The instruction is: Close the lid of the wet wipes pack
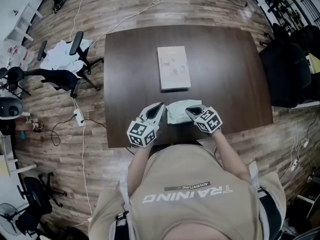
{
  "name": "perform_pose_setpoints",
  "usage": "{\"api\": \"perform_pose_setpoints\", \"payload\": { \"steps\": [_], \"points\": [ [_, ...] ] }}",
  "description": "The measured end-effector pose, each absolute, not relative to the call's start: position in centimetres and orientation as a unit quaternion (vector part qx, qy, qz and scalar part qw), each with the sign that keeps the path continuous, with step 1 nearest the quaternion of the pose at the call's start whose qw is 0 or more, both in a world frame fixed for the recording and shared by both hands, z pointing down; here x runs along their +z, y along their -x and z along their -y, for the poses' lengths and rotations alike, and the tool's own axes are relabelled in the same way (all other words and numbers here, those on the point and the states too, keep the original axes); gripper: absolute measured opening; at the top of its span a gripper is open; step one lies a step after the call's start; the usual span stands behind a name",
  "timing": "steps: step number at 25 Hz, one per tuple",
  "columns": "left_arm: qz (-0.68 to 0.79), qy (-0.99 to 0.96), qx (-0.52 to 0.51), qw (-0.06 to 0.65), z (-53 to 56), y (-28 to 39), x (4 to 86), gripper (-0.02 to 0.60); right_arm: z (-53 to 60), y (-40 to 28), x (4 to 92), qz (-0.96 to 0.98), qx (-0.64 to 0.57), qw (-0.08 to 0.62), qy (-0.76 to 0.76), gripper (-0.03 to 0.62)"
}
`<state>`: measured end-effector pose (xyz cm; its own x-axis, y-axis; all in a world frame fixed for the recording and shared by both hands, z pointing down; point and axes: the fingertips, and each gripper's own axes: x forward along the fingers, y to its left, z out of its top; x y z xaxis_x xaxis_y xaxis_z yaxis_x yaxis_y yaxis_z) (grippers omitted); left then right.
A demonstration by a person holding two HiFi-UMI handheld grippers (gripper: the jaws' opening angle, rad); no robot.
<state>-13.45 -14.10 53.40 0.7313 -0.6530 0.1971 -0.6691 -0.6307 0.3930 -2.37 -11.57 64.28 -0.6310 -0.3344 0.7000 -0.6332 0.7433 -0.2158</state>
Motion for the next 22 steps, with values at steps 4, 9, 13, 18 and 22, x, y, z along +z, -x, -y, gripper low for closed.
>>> {"api": "perform_pose_setpoints", "payload": {
  "steps": [4,9,13,18,22],
  "points": [
    [0.388,-0.901,0.001,0.193,15.6,13.4,50.1,0.009,13.3,2.2,60.1,0.893,0.162,0.31,-0.282,0.015],
    [0.403,-0.902,-0.009,0.154,16.1,13.8,46.2,0.009,15.7,2.0,53.8,0.912,0.102,0.245,-0.313,0.015],
    [0.419,-0.9,-0.011,0.118,16.6,14.7,43.6,0.009,17.7,2.2,50.1,0.916,0.041,0.225,-0.331,0.015],
    [0.44,-0.893,-0.029,0.094,17.6,15.8,41.2,0.009,20.1,1.2,45.3,0.904,0.006,0.148,-0.402,0.014],
    [0.438,-0.894,-0.036,0.083,17.2,16.2,39.9,0.009,20.7,1.1,42.8,0.897,-0.005,0.111,-0.428,0.014]
  ]
}}
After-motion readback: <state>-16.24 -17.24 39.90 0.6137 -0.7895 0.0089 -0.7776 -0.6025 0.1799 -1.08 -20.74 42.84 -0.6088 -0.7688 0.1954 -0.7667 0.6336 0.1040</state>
